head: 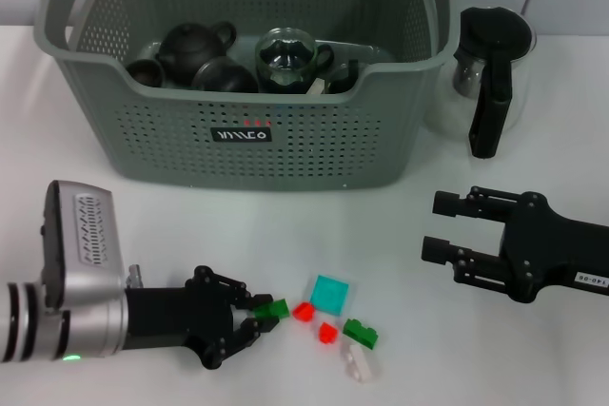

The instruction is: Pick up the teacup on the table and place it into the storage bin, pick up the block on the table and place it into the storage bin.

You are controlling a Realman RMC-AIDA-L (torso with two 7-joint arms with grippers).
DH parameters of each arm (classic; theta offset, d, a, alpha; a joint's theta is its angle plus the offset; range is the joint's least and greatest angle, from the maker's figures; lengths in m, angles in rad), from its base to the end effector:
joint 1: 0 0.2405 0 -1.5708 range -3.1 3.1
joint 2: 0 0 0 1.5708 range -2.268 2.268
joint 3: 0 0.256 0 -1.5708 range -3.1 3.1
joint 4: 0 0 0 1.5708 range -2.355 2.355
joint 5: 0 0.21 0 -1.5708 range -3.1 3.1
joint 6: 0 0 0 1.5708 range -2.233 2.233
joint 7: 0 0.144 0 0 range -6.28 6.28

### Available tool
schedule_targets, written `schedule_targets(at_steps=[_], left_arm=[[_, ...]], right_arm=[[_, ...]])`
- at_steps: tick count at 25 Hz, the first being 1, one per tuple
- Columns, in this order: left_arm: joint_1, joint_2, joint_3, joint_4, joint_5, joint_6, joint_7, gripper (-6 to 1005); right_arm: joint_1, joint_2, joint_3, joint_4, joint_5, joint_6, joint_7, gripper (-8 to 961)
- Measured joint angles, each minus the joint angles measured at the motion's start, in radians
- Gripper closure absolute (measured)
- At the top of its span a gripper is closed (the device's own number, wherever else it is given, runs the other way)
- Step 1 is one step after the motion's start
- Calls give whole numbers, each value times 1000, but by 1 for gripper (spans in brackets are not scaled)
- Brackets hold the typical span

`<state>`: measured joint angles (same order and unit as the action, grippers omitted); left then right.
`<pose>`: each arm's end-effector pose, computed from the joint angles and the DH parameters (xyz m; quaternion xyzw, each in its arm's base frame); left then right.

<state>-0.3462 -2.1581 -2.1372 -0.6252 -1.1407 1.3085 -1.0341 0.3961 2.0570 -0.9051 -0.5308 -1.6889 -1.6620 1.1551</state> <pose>-0.3048 0.2697 -0.0764 -0.9783 -0.1173 -0.1151 0.1259 0.2689 0.2803 -0.0150 -0.9228 0.1673 0.3327 0.0987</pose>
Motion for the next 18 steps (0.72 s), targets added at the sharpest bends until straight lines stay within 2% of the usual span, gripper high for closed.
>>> schedule_targets(at_steps=[3, 5, 9, 11, 13, 16, 17, 18], left_arm=[[9, 2, -28, -28, -5, 50, -5, 802], [16, 1, -86, -63, -6, 132, -16, 807], [1, 3, -308, -134, -7, 356, -98, 809], [-27, 0, -434, -205, -26, 451, -205, 798], [-46, -4, -471, -275, -57, 476, -308, 788], [-109, -6, -486, -443, -126, 473, -558, 772], [-174, 3, -472, -528, -122, 432, -714, 767], [-174, 3, -472, -528, -122, 432, -714, 762]], right_arm=[[0, 0, 0, 0, 0, -1, 0, 310], [0, 0, 0, 0, 0, -1, 0, 310], [0, 0, 0, 0, 0, -1, -1, 311], [0, 0, 0, 0, 0, -1, -1, 311], [2, 1, 0, 0, 0, -1, -1, 311], [7, 3, -1, 0, 0, 2, -1, 311], [8, 3, -2, 1, 0, 2, -1, 311], [9, 4, -2, 1, 0, 2, -2, 311]])
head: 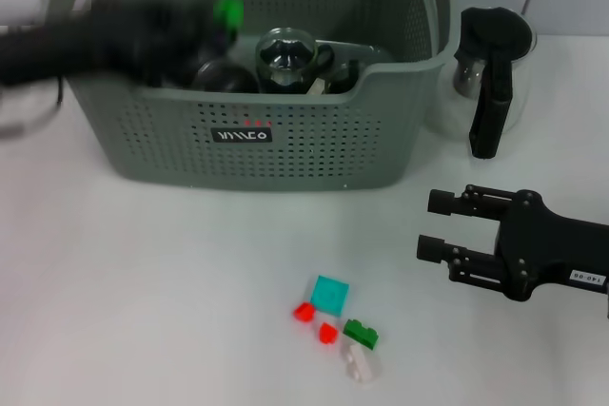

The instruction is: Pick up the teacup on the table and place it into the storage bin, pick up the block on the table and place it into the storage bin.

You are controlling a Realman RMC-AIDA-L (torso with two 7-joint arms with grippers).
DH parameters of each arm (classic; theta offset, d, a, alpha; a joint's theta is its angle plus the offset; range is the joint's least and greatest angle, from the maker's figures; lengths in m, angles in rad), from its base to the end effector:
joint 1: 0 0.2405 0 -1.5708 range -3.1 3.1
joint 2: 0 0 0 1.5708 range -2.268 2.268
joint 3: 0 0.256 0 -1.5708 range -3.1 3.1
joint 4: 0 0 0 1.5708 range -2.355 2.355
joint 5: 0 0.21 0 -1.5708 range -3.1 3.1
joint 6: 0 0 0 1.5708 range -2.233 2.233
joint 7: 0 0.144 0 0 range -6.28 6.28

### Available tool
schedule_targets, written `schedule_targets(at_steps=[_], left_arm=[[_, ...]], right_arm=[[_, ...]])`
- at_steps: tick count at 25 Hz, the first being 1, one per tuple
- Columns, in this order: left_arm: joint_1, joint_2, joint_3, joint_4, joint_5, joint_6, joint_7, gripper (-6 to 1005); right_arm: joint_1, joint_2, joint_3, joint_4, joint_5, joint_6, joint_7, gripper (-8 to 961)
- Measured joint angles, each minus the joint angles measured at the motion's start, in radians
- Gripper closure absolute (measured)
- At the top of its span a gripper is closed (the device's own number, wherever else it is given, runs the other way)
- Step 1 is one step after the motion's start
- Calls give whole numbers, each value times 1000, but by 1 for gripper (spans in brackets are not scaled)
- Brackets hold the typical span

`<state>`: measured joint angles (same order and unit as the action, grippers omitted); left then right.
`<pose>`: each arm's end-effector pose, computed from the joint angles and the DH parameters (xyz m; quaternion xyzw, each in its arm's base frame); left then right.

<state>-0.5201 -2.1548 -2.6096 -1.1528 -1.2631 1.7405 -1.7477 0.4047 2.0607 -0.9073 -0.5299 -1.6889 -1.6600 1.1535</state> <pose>-0.2020 0.3390 0.0883 -0.9021 -0.2009 -0.3334 0.1864 0.2658 0.2822 -0.0168 -0.9234 0.1635 0.3336 0.0962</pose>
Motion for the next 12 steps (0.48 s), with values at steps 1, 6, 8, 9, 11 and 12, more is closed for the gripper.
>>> schedule_targets(at_steps=[1, 6, 8, 9, 11, 12], left_arm=[[-42, 14, 27, -35, 31, -46, -79, 757], [-199, 101, 243, -19, 231, -318, -350, 731], [-239, 112, 316, 2, 303, -403, -427, 720], [-256, 114, 342, 6, 347, -432, -467, 715], [-282, 113, 373, 16, 429, -466, -528, 705], [-300, 106, 382, 28, 481, -487, -555, 700]], right_arm=[[0, 1, -1, 0, 0, 0, 0, 311], [3, 2, -4, 1, 0, -2, 0, 312], [9, 4, -5, -1, 0, -3, 0, 312], [12, 5, -6, -3, 0, -4, 0, 312], [18, 10, -6, -7, 0, -6, 0, 312], [20, 10, -7, -8, -1, -7, 0, 312]])
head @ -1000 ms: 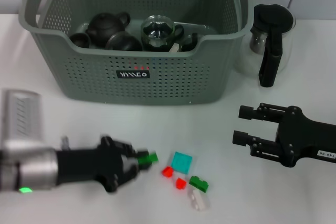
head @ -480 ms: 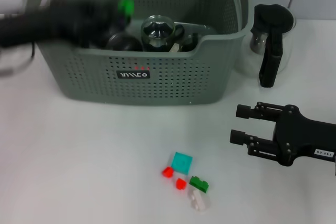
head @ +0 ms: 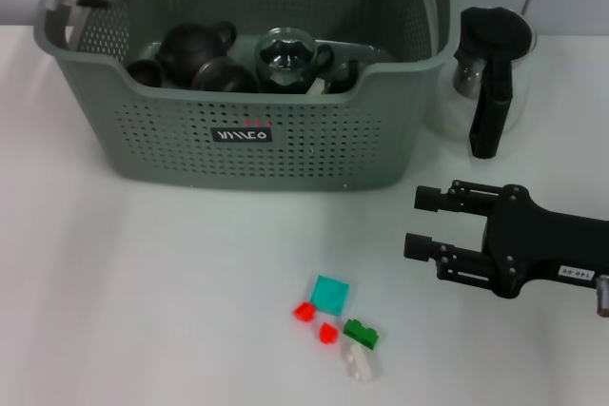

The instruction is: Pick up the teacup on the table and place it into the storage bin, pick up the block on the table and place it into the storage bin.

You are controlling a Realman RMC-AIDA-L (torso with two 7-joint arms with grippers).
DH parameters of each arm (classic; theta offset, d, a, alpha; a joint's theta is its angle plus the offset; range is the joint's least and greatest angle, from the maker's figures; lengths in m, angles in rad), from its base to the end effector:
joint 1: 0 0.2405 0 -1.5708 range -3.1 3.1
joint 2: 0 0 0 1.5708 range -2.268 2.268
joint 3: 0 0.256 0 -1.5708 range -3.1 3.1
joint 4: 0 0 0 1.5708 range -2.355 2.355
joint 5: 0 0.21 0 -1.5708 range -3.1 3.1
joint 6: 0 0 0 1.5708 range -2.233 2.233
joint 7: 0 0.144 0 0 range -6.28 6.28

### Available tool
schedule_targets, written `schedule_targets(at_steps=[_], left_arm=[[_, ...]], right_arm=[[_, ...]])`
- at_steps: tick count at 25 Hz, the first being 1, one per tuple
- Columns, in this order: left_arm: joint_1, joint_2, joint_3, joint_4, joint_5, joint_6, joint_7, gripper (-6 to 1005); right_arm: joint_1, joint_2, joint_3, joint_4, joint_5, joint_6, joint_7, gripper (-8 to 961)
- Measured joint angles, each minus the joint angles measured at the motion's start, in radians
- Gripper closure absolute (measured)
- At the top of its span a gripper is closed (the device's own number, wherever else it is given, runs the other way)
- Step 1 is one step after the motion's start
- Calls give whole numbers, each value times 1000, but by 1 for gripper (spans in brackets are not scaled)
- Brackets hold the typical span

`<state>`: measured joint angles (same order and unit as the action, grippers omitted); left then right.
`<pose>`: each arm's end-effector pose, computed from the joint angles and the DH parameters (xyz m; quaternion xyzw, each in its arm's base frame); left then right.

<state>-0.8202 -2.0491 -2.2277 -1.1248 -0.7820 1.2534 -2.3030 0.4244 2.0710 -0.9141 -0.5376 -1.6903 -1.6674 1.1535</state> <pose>-0.1347 0.4492 0.0660 -0.9050 -0.2996 -0.1009 0.2847 0.2563 0.2857 -0.0202 -0.9252 0.1502 0.3377 0.0856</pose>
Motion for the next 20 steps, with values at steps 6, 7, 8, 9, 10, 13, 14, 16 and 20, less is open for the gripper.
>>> schedule_targets(at_steps=[6, 7, 8, 9, 10, 13, 14, 16, 20], left_arm=[[-29, -55, 24, -2, 137, -53, -25, 668], [-31, -57, 34, -6, 138, -51, -26, 663], [-32, -57, 41, -9, 138, -48, -28, 658], [-33, -58, 48, -17, 138, -43, -30, 653], [-31, -59, 49, -26, 136, -38, -30, 648], [19, -80, 25, -124, 83, -13, -12, 632], [71, -98, 3, -199, 13, -1, 19, 586], [177, -117, -29, -316, -136, 14, 79, 494], [367, -110, -100, -379, -478, 96, 197, 245]], right_arm=[[12, 2, -1, -5, -38, 1, 15, 307], [13, 2, -1, -5, -39, 3, 17, 306], [13, 2, -2, -5, -39, 3, 19, 305], [14, 2, -2, -5, -39, 1, 21, 303], [15, 2, -2, -5, -39, -1, 21, 302], [18, 2, -3, -11, -66, -18, 23, 303], [21, 3, -4, -19, -86, -27, 24, 303], [31, 8, -4, -55, -146, -50, 25, 304], [70, 20, -4, -140, -253, -61, 60, 309]])
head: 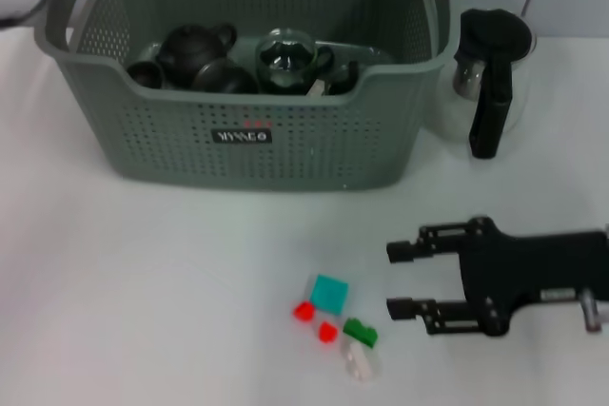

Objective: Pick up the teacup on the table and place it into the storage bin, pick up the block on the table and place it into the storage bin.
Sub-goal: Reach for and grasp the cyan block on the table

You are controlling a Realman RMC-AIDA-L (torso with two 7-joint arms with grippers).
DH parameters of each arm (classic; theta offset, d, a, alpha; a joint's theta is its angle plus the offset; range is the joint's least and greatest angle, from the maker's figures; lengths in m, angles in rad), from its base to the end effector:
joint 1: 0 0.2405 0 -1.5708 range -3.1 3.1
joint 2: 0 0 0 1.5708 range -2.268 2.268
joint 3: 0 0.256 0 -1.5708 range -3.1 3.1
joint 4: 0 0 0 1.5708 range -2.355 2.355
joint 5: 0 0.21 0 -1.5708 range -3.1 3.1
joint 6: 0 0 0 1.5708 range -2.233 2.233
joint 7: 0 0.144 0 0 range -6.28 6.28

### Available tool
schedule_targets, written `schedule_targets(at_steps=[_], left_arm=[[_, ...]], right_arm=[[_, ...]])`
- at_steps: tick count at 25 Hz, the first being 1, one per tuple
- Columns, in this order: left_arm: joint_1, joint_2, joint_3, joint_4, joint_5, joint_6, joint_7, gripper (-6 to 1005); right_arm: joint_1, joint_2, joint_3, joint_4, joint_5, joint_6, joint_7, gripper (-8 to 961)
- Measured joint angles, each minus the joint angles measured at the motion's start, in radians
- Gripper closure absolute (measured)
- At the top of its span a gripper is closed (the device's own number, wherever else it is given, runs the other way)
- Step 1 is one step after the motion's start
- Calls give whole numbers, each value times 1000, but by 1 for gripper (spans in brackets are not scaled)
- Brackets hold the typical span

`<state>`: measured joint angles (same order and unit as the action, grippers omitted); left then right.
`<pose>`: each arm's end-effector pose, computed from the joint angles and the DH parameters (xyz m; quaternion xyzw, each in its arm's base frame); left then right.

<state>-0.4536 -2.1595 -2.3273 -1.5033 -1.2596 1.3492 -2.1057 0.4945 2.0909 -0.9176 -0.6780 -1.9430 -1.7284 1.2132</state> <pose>-0.1526 0.3692 0.1206 -0.8683 -0.2387 -0.3032 0.3117 0.2390 0.2900 -0.0259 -0.9671 0.0842 0.2402 0.0017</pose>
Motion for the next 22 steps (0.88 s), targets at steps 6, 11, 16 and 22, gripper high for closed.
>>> schedule_targets(at_steps=[6, 11, 16, 22], left_arm=[[124, -1, -231, 215, -296, 262, 198, 107], [145, 37, -338, 446, -302, 332, 275, 79], [160, 81, -359, 589, -302, 340, 343, 77], [175, 98, -367, 663, -306, 346, 388, 79]], right_arm=[[109, -3, -10, -51, -157, 18, 192, 312], [171, 6, -49, -124, -276, 37, 366, 311], [229, 5, -201, -189, -312, 89, 533, 311], [307, 12, -401, -224, -339, 160, 563, 311]])
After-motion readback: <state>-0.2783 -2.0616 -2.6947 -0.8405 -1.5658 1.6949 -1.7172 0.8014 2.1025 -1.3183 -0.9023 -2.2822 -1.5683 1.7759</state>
